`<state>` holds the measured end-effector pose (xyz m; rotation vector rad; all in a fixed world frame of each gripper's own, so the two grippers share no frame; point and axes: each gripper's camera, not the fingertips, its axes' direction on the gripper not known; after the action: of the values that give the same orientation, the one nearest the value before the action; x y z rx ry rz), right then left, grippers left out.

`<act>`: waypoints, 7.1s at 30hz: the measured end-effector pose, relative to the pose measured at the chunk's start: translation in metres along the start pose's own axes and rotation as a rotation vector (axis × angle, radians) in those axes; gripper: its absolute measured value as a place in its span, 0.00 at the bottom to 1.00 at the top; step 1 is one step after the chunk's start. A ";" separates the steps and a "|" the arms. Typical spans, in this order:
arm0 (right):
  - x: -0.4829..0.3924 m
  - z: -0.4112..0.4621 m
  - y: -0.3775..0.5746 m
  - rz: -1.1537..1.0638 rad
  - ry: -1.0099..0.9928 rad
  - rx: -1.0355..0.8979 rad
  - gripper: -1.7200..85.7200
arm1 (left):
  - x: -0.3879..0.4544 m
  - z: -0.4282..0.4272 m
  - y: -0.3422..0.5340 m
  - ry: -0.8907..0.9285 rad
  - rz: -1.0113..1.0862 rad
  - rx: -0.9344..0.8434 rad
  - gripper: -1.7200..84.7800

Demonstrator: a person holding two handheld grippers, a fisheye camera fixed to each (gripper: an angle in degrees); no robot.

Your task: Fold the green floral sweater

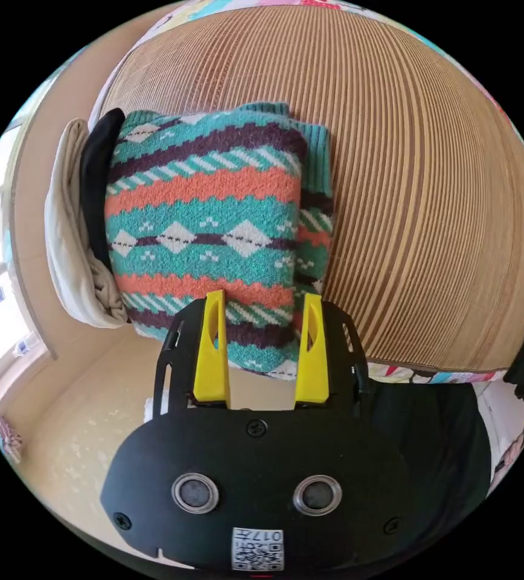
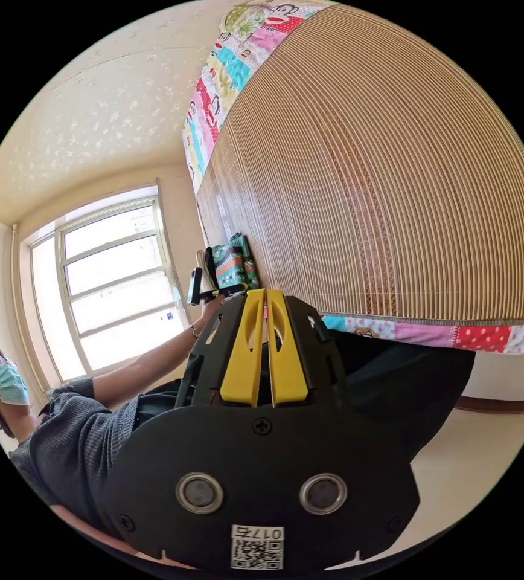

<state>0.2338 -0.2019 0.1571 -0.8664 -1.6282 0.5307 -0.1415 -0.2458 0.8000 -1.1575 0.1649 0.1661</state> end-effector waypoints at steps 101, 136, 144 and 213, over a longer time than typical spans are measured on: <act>-0.162 0.093 0.170 -1.286 -0.127 0.400 0.13 | 0.654 -0.400 0.551 1.259 0.871 1.189 0.05; -0.178 -0.010 0.186 -0.999 0.408 0.510 0.05 | 0.373 -0.501 0.563 1.145 0.502 1.216 0.07; -0.232 -0.065 0.196 -0.887 0.424 0.453 0.05 | 0.318 -0.476 0.548 1.147 0.663 0.950 0.07; 0.145 -0.224 -0.031 0.228 0.557 0.356 0.14 | -0.163 -0.261 0.262 0.883 -0.009 0.145 0.13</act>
<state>0.4321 -0.1332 0.3251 -0.8394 -0.9016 0.6449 -0.3685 -0.3904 0.4984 -1.0199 0.9336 -0.3744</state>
